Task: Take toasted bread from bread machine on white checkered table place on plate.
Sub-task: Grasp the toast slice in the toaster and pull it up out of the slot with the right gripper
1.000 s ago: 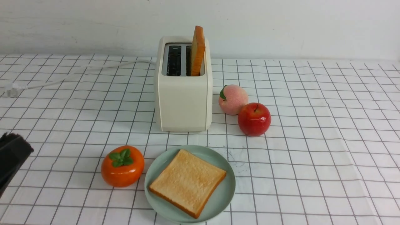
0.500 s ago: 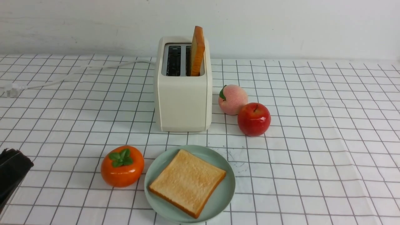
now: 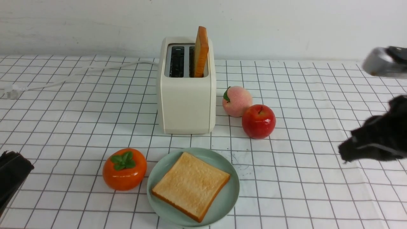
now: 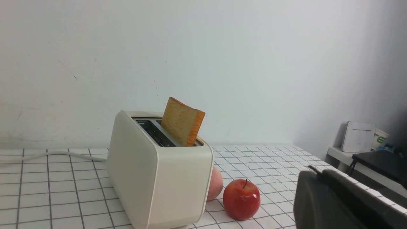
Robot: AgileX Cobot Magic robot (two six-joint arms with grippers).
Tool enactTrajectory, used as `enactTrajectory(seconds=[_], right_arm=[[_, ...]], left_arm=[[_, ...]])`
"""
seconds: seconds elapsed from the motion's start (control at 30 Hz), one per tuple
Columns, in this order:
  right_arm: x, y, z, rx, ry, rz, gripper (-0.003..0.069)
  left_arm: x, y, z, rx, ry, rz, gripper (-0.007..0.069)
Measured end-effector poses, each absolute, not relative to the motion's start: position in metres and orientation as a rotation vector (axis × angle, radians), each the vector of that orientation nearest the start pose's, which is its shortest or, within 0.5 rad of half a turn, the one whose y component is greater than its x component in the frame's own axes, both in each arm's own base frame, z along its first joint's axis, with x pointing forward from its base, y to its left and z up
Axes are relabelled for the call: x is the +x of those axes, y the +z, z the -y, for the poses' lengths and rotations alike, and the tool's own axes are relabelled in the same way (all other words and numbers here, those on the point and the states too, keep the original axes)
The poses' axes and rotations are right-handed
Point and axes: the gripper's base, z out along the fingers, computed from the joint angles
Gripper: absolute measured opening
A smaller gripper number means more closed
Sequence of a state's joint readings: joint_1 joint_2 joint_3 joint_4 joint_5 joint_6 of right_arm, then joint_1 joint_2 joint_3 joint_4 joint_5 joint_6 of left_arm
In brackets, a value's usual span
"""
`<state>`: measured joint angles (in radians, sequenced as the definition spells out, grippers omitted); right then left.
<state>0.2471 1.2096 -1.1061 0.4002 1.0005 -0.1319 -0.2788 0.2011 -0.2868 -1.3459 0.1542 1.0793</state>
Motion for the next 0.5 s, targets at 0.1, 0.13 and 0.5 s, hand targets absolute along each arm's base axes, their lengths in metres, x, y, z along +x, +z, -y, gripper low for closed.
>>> enactTrajectory(seconds=[0.1, 0.13, 0.5], right_arm=[[0.246, 0.348, -0.117, -0.434, 0.518, -2.490, 0.0054], [0.253, 0.346, -0.124, -0.444, 0.517, -2.475, 0.0054], [0.329, 0.354, -0.162, -0.364, 0.579, -2.340, 0.0186]], left_arm=[[0.057, 0.294, 0.031, 0.138, -0.554, -1.451, -0.0013], [0.057, 0.294, 0.031, 0.138, -0.554, -1.451, -0.0013], [0.057, 0.294, 0.031, 0.136, -0.557, -1.452, -0.0013]])
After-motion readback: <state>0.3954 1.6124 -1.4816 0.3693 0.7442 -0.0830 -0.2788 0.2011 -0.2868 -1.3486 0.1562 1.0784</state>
